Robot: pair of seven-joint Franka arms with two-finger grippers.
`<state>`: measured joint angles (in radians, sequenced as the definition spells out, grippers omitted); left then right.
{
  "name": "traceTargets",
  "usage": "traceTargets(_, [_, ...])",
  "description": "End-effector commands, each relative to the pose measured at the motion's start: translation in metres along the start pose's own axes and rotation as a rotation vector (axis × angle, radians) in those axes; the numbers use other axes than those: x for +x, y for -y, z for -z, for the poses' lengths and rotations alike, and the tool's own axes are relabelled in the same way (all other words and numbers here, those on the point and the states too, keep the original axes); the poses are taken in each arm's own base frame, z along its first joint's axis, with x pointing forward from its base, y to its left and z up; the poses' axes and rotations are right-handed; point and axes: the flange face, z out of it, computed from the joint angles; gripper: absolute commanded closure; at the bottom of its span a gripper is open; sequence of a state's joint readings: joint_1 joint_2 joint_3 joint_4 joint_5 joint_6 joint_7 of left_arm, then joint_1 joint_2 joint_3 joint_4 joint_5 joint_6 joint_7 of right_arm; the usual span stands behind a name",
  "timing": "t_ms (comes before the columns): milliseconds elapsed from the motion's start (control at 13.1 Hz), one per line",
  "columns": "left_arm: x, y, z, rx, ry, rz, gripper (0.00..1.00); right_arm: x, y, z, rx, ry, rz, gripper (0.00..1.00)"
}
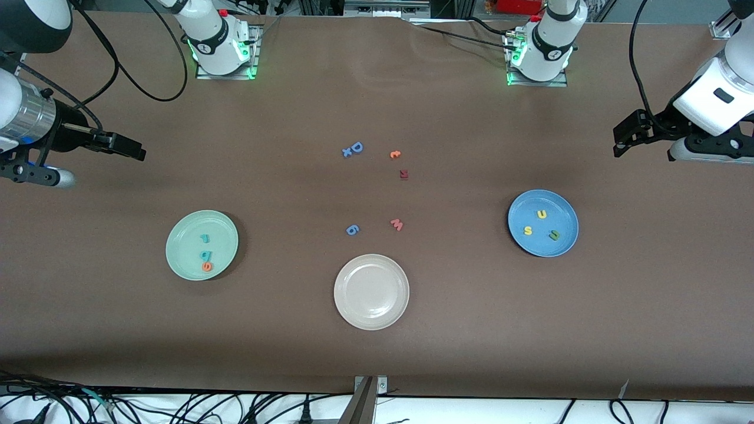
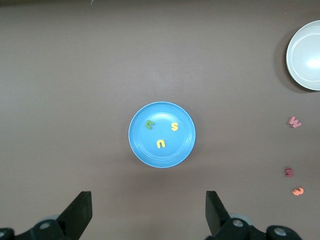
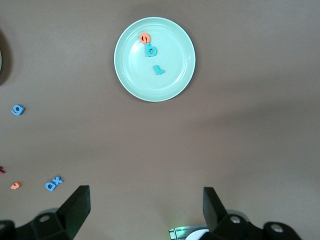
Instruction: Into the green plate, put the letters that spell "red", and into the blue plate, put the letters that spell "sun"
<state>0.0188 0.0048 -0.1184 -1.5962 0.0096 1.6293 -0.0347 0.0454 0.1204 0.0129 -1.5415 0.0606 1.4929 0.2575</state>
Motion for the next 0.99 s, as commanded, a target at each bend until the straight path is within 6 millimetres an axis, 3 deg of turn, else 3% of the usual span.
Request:
traceTargets(0, [-0.008, -0.007, 0.006, -0.022, -0.018, 0.000, 0.00, -0.005, 0.002, 0.009, 0.010, -0.006, 0.022, 0.00])
traceTargets(153, [-0.007, 0.001, 0.003, -0.022, -0.014, 0.014, 0.00, -0.006, 0.004, 0.009, 0.003, -0.005, 0.026, 0.00])
traceTargets(917, [-0.005, 0.001, 0.000, -0.016, 0.000, 0.014, 0.00, -0.008, 0.011, 0.009, -0.056, -0.022, 0.075, 0.00])
